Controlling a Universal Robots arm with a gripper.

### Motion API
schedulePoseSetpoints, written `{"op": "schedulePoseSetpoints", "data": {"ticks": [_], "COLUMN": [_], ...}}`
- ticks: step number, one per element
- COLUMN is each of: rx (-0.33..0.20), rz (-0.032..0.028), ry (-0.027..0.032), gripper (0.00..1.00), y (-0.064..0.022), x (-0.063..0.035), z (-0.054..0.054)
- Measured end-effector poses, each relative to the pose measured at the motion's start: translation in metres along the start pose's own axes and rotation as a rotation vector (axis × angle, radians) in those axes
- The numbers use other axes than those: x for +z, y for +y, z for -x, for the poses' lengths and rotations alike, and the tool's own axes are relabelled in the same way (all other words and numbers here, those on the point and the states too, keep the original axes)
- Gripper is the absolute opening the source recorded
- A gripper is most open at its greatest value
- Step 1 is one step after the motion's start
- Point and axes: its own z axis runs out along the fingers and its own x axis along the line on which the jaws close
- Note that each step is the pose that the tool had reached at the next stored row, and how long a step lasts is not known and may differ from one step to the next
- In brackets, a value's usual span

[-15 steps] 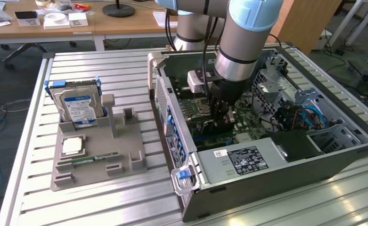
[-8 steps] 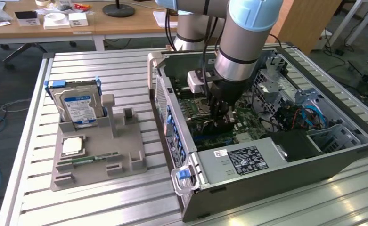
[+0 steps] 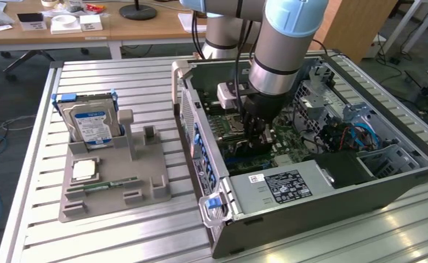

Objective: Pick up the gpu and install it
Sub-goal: 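Insert the gpu into the slot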

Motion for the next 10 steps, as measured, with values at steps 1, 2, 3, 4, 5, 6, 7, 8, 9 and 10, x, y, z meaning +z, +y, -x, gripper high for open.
{"op": "schedulePoseSetpoints", "data": {"ticks": [1,2,3,4,5,6,7,8,9,10], "rx": [0.0,0.0,0.0,0.0,0.0,0.0,0.0,0.0,0.0,0.0], "rz": [0.0,0.0,0.0,-0.0001,0.0,0.0,-0.0001,-0.0001,-0.0001,-0.0001], "ry": [0.0001,0.0,-0.0001,-0.0001,0.0,-0.0001,-0.0001,-0.0001,-0.0002,-0.0003], "gripper": [0.27,0.27,0.27,0.27,0.27,0.27,0.27,0.27,0.27,0.27], "y": [0.0001,0.0003,0.0005,0.0006,0.0007,0.0007,0.0008,0.0009,0.001,0.0011], "x": [0.0,0.0002,0.0003,0.0004,0.0006,0.0008,0.001,0.0012,0.0014,0.0016], "z": [0.0,0.0,0.0,0.0,0.0,0.0,-0.0001,-0.0001,-0.0001,-0.0001]}}
